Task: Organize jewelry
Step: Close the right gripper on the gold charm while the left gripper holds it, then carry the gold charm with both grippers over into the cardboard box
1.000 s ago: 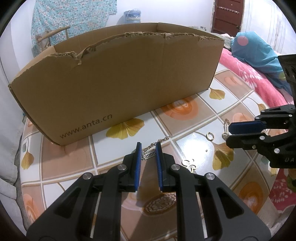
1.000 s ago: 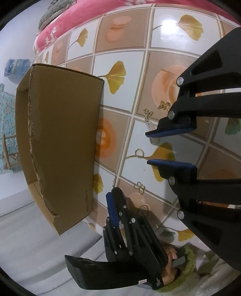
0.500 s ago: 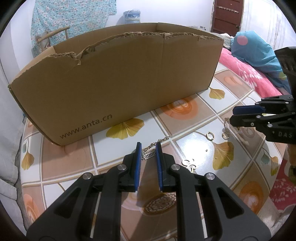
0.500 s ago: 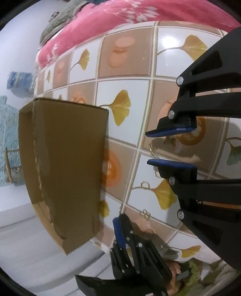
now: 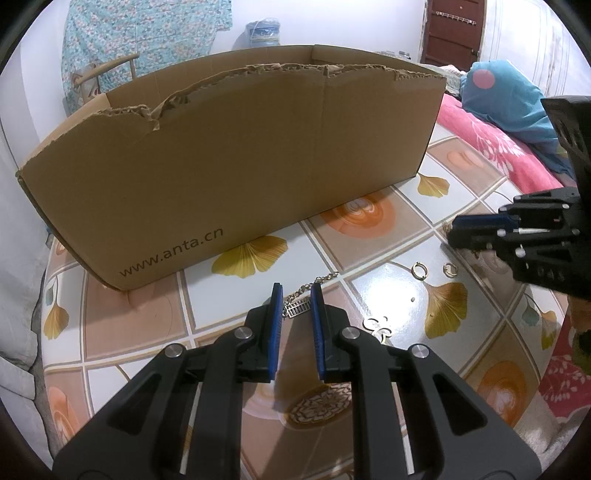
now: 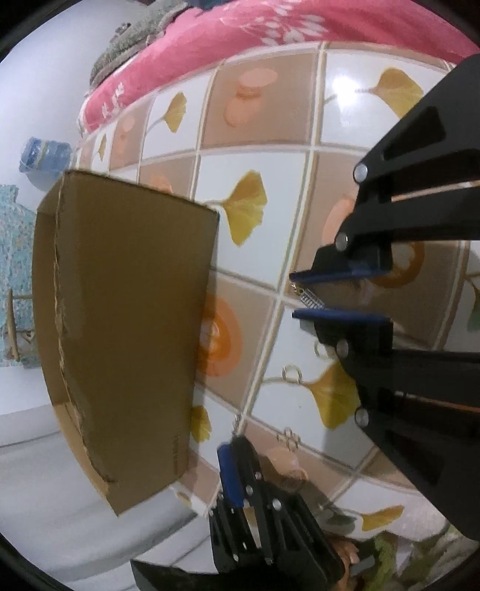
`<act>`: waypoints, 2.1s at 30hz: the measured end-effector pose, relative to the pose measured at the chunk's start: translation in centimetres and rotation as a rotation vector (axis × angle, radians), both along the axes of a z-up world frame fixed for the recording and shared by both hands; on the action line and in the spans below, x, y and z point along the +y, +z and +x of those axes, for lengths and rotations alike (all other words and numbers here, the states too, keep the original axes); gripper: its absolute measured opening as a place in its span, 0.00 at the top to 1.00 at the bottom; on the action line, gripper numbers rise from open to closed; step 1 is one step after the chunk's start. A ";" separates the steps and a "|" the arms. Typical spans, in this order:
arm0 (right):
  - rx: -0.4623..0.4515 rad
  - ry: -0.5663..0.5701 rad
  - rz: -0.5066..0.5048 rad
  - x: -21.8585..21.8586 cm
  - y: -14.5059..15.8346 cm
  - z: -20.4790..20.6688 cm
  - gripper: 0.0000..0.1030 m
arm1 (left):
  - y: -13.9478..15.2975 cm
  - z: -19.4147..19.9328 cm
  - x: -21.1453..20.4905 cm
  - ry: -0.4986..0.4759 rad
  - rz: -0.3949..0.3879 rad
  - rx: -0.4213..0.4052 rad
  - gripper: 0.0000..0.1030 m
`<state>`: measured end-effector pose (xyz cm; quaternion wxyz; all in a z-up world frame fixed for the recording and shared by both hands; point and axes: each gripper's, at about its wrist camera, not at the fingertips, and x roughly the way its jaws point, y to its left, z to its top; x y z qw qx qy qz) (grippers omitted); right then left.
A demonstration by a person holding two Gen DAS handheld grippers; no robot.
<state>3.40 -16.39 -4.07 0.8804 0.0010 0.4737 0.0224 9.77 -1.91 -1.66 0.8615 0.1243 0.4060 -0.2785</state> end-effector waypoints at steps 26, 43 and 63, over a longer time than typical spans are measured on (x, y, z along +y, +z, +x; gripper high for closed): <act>-0.002 -0.052 0.034 -1.1 -0.1 0.7 0.88 | 0.0 -0.1 -0.1 -0.003 0.004 -0.002 0.86; -0.086 -0.095 0.088 -2.4 1.5 -0.2 0.92 | -0.2 -0.1 0.0 -0.009 0.013 -0.008 0.86; -0.186 -0.100 0.121 -2.7 4.6 -1.5 0.92 | 3.3 -2.1 -0.6 -0.048 0.002 -0.106 0.86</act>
